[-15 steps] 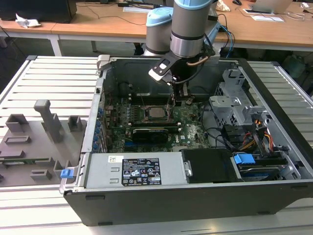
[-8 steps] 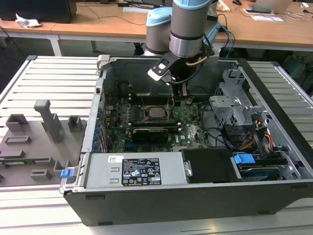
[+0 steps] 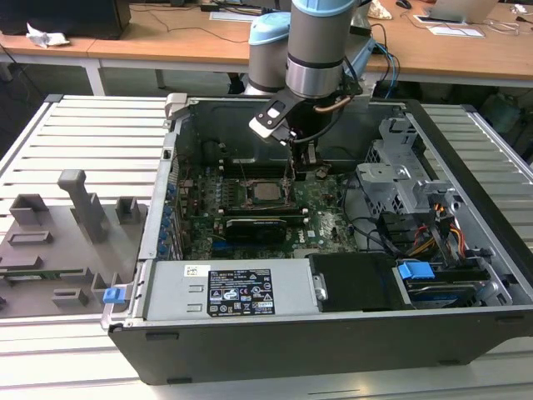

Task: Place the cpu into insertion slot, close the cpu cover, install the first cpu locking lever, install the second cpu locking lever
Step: 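Close the cpu cover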

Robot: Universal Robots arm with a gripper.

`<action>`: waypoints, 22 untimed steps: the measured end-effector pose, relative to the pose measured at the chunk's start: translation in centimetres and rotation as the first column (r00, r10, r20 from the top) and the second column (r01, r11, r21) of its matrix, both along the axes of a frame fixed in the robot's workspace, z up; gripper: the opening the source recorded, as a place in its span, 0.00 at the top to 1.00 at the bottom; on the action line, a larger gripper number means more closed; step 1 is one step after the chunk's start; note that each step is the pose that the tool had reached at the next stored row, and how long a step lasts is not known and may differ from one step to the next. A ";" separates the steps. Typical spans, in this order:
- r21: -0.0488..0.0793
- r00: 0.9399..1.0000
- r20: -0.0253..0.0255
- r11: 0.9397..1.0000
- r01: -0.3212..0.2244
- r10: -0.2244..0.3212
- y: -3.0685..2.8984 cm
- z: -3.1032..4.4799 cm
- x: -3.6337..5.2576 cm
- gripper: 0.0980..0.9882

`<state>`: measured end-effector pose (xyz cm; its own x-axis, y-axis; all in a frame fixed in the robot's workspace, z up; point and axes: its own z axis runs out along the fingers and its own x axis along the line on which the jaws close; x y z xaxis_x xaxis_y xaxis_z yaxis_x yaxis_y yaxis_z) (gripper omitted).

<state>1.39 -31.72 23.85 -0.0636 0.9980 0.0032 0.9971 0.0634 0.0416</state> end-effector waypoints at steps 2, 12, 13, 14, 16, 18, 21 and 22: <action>0.000 1.000 0.000 1.000 0.000 0.000 0.00 -0.03 -0.09 0.99; 0.000 1.000 0.000 1.000 0.000 0.000 0.00 -0.31 -0.63 0.99; 0.000 1.000 0.000 1.000 0.000 0.000 0.00 -0.34 -0.69 0.99; 0.000 1.000 0.000 1.000 0.000 0.000 0.00 -0.37 -0.77 0.99; 0.000 1.000 0.000 1.000 0.000 0.000 0.00 -0.46 -0.90 0.99; 0.000 1.000 0.000 1.000 0.000 0.000 0.00 -0.62 -1.07 0.99; 0.000 1.000 -0.003 1.000 0.000 0.000 0.00 -0.75 -1.57 0.99; 0.000 1.000 -0.004 1.000 0.000 0.000 0.00 -0.78 -1.77 0.99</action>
